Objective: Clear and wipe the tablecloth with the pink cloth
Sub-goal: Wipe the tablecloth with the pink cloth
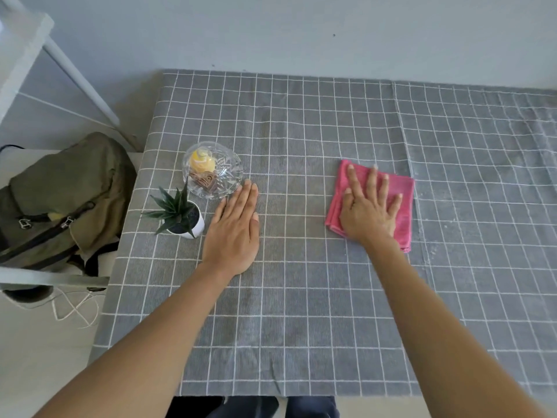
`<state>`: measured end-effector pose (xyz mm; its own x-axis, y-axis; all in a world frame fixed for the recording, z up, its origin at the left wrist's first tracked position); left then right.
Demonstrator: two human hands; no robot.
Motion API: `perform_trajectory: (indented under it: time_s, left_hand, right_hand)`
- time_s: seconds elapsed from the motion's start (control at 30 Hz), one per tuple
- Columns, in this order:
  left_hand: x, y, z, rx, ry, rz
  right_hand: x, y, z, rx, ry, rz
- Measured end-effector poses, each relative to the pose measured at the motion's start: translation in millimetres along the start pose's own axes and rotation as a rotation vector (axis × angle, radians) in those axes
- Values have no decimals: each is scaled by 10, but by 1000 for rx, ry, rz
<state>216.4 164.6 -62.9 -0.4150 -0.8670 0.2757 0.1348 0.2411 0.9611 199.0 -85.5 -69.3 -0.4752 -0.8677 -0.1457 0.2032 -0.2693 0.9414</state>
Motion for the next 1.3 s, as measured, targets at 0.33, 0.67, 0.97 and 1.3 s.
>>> perform_trajectory:
  time_s: [0.33, 0.67, 0.97, 1.3]
  left_hand:
    - [-2, -9, -4, -1, 14, -21]
    - [9, -1, -9, 10, 9, 0]
    - [-12, -15, -11, 11, 17, -21]
    - [-2, -2, -9, 14, 19, 7]
  right_hand:
    - [-459, -130, 195, 21, 58, -38]
    - [-265, -137, 293, 91, 84, -43]
    - [-109, -98, 336, 112, -61, -109]
    - [-641, -280, 515, 111, 195, -72]
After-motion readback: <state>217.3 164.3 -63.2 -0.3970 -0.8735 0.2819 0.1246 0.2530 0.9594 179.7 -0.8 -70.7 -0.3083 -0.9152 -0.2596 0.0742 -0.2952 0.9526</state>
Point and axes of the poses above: each hand's wrist, its own z-axis away from the middle knuckle, its own y-axis out of the back of the hand, x = y × z, the point moved 8 cm from there along -z, towards the middle knuckle, and after that the axes turned 2 degrees about -y, right-handed, at the moved point
